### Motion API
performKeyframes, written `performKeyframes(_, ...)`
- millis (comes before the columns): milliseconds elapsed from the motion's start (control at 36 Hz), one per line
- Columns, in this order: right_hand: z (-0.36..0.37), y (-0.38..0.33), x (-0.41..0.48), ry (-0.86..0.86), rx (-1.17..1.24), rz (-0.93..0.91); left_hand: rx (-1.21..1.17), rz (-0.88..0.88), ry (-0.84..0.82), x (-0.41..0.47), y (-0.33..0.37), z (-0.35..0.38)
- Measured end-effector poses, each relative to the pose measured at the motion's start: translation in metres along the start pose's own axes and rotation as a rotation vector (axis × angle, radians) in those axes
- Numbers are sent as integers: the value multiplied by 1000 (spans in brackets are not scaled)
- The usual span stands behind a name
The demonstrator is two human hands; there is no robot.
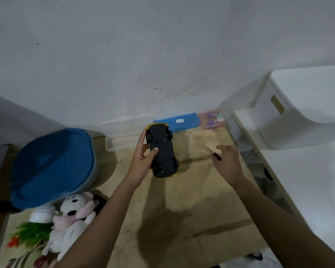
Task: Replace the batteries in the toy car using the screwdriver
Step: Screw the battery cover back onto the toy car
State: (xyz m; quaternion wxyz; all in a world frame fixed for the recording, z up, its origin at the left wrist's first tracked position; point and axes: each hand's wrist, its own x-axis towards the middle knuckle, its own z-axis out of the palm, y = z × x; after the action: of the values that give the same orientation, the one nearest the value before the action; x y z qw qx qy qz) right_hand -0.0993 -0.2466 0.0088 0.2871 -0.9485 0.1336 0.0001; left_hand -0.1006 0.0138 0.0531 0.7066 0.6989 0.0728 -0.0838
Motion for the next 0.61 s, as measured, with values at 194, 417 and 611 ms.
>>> performKeyframes(194, 17, 24, -5, -38, -282, 62, -21, -32, 35, 3, -10, -2)
performKeyframes(417, 11, -14, 11, 152, 298, 78, -36, -1, 74, 2, 2, -16)
performKeyframes(611, -40, -126, 20, 205, 840, -190, -74, 69, 152, 1, 31, -31)
